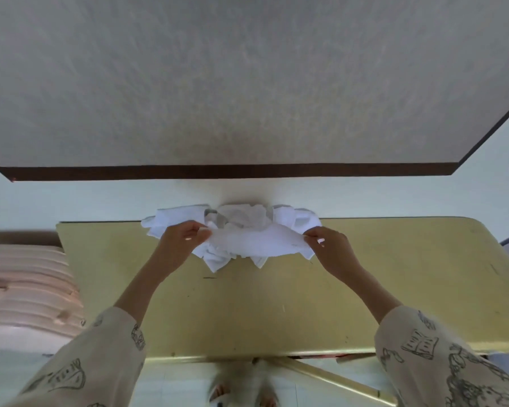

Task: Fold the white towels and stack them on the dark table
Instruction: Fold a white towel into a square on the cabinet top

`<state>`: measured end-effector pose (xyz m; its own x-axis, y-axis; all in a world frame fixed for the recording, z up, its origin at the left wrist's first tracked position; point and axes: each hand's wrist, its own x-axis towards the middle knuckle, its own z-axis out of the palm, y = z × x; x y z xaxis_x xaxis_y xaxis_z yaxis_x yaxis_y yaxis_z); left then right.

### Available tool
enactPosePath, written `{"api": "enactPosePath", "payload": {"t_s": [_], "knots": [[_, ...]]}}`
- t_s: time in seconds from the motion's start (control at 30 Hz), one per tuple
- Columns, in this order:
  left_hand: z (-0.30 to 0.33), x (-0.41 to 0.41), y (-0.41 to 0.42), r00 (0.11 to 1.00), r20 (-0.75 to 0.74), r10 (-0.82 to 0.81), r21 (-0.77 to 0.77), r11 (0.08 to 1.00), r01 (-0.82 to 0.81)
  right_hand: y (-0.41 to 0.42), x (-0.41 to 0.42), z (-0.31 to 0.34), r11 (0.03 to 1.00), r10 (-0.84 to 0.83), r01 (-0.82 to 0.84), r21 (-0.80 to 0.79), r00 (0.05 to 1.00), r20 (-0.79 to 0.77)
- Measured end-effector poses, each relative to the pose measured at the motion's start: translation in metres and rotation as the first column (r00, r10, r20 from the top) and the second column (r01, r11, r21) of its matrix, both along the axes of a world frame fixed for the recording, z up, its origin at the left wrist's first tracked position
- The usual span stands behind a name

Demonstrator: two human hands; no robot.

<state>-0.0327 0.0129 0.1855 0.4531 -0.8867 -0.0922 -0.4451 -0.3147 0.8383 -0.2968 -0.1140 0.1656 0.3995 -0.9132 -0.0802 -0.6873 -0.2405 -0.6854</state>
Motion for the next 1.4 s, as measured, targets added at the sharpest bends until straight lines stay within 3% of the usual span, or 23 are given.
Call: {"api": "enactPosePath", "payload": {"t_s": [0.17, 0.4, 0.6, 0.83, 1.4], "knots": [[-0.075, -0.011, 0.052, 0.996, -0.058, -0.061, 0.230, 0.970, 0.073, 0.044, -0.026, -0.065, 0.975, 0.145, -0.116, 0.187, 0.978, -0.149], [-0.153, -0.019, 0.083, 0.982, -0.169, -0.081, 0.471, 0.869, 0.153, 0.069, -0.040, -0.131, 0.931, 0.133, -0.037, 0.364, 0.961, -0.244], [-0.185, -0.012, 0.058, 0.968, -0.226, 0.108, 0.471, 0.882, 0.011, 0.037, -0.019, -0.167, 0.894, -0.060, 0.140, 0.426, 0.979, -0.197], [-0.213, -0.001, 0.014, 0.917, -0.238, 0.319, 0.396, 0.894, -0.208, -0.004, 0.015, -0.200, 0.887, -0.205, 0.230, 0.400, 0.973, -0.104], [-0.240, 0.000, -0.009, 0.928, 0.015, 0.372, 0.472, 0.815, -0.335, -0.019, 0.032, -0.233, 0.963, -0.114, 0.175, 0.204, 0.954, -0.277]]}}
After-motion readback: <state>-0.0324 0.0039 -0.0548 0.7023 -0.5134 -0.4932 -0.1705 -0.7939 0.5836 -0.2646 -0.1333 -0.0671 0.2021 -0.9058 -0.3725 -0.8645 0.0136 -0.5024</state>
